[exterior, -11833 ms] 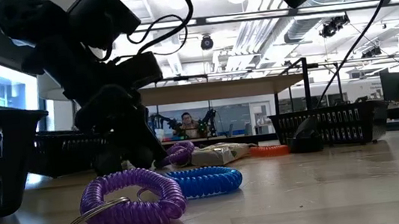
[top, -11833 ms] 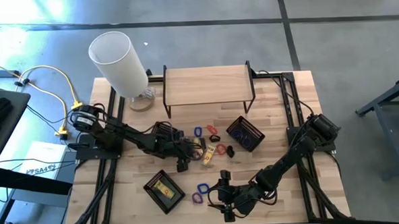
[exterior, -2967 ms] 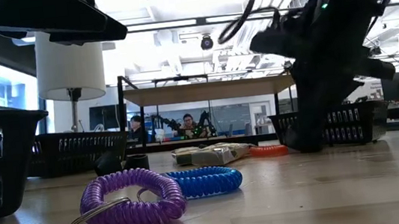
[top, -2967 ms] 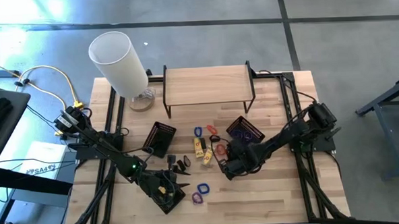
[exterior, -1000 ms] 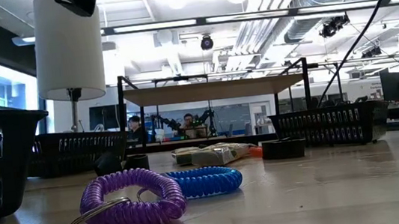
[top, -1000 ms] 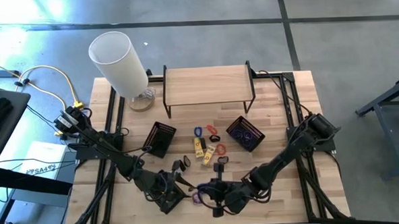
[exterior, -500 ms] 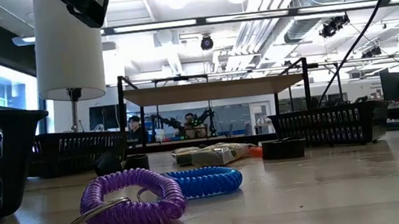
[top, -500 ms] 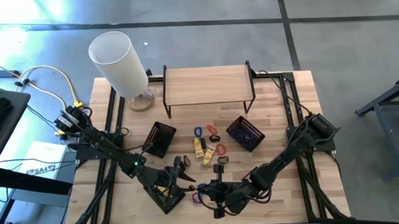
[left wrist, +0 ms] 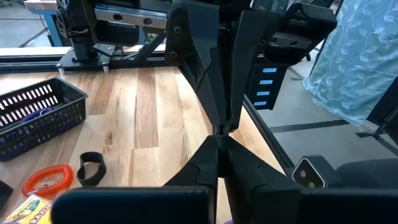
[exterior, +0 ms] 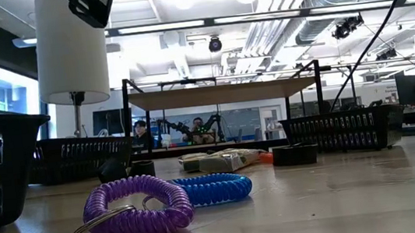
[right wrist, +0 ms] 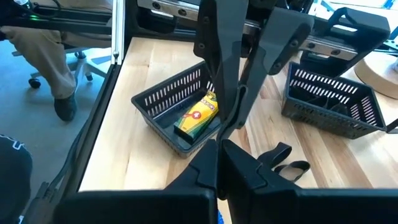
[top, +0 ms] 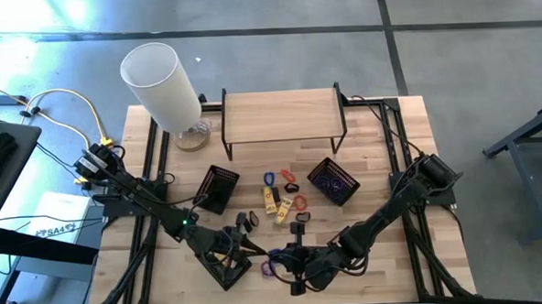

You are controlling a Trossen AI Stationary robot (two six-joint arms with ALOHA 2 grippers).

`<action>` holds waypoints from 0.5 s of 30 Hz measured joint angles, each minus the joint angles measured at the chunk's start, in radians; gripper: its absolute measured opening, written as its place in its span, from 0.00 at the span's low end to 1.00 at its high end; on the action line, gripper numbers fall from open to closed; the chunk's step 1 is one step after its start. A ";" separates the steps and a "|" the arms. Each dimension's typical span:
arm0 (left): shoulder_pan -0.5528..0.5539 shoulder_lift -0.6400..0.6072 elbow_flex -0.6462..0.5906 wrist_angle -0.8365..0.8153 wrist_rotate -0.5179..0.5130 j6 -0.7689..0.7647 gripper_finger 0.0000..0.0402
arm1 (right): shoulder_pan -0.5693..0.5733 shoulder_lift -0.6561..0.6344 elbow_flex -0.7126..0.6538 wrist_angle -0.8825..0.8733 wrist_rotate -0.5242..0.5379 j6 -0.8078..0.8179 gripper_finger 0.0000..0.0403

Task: Pick & Place Office Desk Supplies
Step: Put the black rubber band into the top left black bin

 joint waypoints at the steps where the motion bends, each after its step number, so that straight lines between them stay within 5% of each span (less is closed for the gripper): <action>1: 0.000 0.000 0.000 0.000 0.000 0.000 0.01 | 0.000 0.000 0.000 -0.006 0.000 0.015 0.02; 15: -0.003 -0.011 0.001 -0.137 -0.006 -0.033 0.00 | 0.000 0.000 0.000 -0.059 -0.087 0.129 0.48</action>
